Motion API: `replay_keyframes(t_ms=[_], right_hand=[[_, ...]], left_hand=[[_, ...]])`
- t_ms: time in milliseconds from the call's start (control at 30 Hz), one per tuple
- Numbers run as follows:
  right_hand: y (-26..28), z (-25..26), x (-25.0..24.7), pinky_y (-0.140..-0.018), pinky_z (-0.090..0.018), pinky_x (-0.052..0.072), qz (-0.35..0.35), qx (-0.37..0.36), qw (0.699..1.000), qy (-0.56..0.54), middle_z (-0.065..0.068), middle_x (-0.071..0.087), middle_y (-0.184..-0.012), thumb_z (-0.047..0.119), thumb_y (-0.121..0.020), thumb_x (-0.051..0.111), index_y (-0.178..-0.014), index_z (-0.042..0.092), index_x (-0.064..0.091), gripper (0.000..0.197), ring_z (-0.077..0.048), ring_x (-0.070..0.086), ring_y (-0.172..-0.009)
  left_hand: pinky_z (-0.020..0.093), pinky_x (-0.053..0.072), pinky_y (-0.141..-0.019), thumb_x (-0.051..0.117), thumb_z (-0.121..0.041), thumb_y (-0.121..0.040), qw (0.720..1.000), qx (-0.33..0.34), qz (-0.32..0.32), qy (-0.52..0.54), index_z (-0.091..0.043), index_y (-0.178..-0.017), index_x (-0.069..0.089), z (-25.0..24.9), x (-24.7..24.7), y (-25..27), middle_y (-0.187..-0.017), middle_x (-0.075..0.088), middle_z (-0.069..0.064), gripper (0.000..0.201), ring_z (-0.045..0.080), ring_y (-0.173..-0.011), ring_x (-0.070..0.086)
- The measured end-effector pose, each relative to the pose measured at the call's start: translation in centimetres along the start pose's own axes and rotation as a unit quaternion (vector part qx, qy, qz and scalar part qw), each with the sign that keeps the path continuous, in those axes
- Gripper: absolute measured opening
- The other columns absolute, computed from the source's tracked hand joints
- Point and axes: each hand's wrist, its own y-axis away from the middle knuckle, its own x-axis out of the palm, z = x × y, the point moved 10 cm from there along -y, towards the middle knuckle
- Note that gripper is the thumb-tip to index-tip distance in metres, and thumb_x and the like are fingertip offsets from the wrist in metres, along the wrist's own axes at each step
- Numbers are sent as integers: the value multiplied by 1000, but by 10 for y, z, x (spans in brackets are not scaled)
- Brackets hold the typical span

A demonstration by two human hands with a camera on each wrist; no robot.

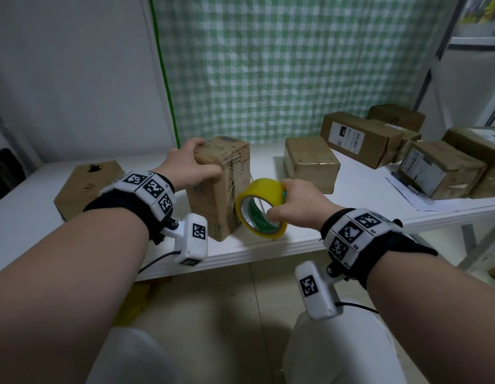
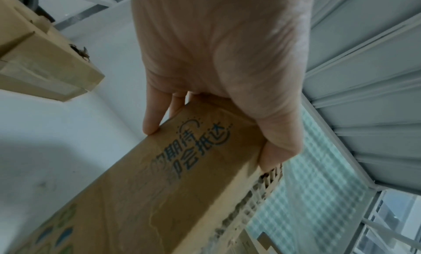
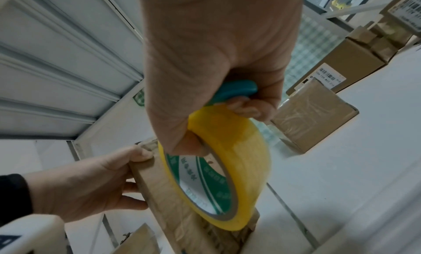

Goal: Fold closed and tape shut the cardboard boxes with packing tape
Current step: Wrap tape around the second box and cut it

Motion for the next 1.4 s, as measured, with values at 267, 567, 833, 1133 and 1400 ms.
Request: replay_keyframes(t_ms=[267,567,833,1133,1400], right_hand=[[-9,31,-42,-53,-31,42,-90,-54,994,-10,1,52,-74,30,-70,70,-80,21,47,27,-18,53,-68],[-29,48,-9,-60,-32,46,-76,-71,992,-76,1,48,-75,24,-78,67,-88,15,47,25,-20,51,-71],[-48,78,33,-50,-24,33,-19,-94,992,-79,3,44,-74,22,-79,67,-90,14,44,27,-8,43,-64],[-59,65,46,-60,-28,42,-31,-67,990,-117,-8,58,-93,21,-76,69,-102,8,50,35,-24,54,-82],[-53,72,19,-67,-29,44,-91,-94,986,-106,-3,54,-94,16,-78,65,-116,17,53,40,-23,54,-85]], left_hand=[[36,53,-74,57,-38,-87,976,-88,33,198,-27,-114,55,9,3,17,-103,55,4,29,20,-87,56],[42,57,-76,58,-40,-87,920,-245,113,285,-13,-93,57,97,27,47,-79,63,8,28,26,-80,63],[28,37,-97,79,-34,-72,991,-10,128,43,-34,-141,38,75,15,25,-138,41,0,80,20,-126,41],[15,38,-78,78,-35,-73,989,97,107,-36,-33,-111,54,58,36,11,-100,58,-18,45,2,-91,54],[35,43,-98,67,-77,-53,986,77,110,-94,-29,-121,52,66,38,7,-121,56,-4,84,15,-110,53]])
